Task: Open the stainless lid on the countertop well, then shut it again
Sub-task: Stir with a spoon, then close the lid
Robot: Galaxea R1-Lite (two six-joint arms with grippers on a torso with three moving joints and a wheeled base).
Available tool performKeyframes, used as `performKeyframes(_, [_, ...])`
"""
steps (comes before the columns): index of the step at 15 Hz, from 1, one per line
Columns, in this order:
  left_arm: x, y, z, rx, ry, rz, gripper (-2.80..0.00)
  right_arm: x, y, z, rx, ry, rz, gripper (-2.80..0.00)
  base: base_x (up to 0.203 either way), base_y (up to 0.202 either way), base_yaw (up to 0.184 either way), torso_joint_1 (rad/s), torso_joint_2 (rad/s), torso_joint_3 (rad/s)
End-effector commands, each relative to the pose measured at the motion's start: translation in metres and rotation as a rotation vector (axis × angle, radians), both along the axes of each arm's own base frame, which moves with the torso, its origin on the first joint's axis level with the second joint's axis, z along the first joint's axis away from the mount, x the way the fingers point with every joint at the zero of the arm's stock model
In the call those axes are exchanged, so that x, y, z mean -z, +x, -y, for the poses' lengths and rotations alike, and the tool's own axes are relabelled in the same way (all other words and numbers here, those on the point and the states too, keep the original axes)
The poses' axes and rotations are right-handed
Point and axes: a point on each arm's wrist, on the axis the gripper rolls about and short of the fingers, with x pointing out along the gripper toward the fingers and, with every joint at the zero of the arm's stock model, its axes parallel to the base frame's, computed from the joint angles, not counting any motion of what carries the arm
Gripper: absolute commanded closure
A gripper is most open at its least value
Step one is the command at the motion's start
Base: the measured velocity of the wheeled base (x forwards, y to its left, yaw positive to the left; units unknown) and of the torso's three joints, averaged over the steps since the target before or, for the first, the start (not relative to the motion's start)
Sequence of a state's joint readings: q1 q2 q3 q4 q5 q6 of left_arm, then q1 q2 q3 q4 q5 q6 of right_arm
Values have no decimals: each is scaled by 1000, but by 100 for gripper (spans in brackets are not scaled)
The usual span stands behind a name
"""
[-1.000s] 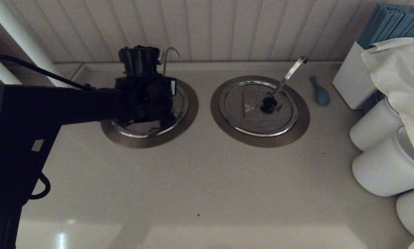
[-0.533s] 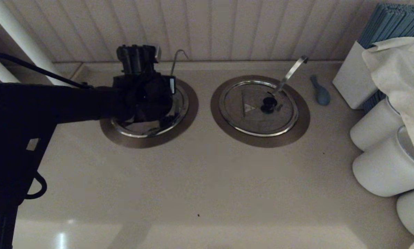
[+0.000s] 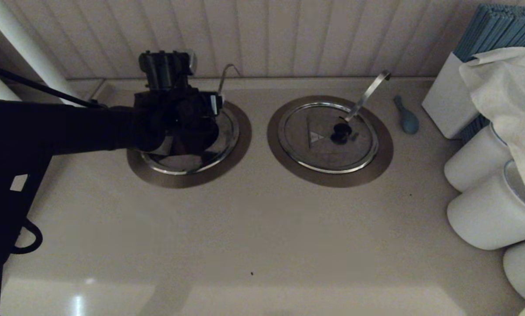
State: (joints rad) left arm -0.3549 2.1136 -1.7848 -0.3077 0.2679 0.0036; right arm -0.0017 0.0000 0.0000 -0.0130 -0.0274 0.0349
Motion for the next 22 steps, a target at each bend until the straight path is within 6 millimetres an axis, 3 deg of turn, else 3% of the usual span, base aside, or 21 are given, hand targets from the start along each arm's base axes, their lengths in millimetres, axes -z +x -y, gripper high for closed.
performKeyframes(1, [-1,-6,-4,-5,2,-8,-280,0,0,0,0,0,1,0,0,0,0,0,0,0])
performKeyframes(3, [5,-16,-13,-17,-14,-49,-280,0,0,0,0,0,1,0,0,0,0,0,0,0])
performKeyframes(6, [-3,-33,-29,27,-88,-63,-280,0,0,0,1,0,0,0,0,0,0,0,0,0])
performKeyframes(11, [-19,-45,-35,25,-152,-32,-280,0,0,0,0,0,1,0,0,0,0,0,0,0])
performKeyframes(14, [-28,-61,-52,8,-183,-28,-280,0,0,0,0,0,-1,0,0,0,0,0,0,0])
performKeyframes(19, [-44,-108,-72,-18,-288,-36,-280,0,0,0,0,0,0,0,0,0,0,0,0,0])
performKeyframes(22, [-38,-127,-77,-40,-444,-96,-280,0,0,0,0,0,1,0,0,0,0,0,0,0])
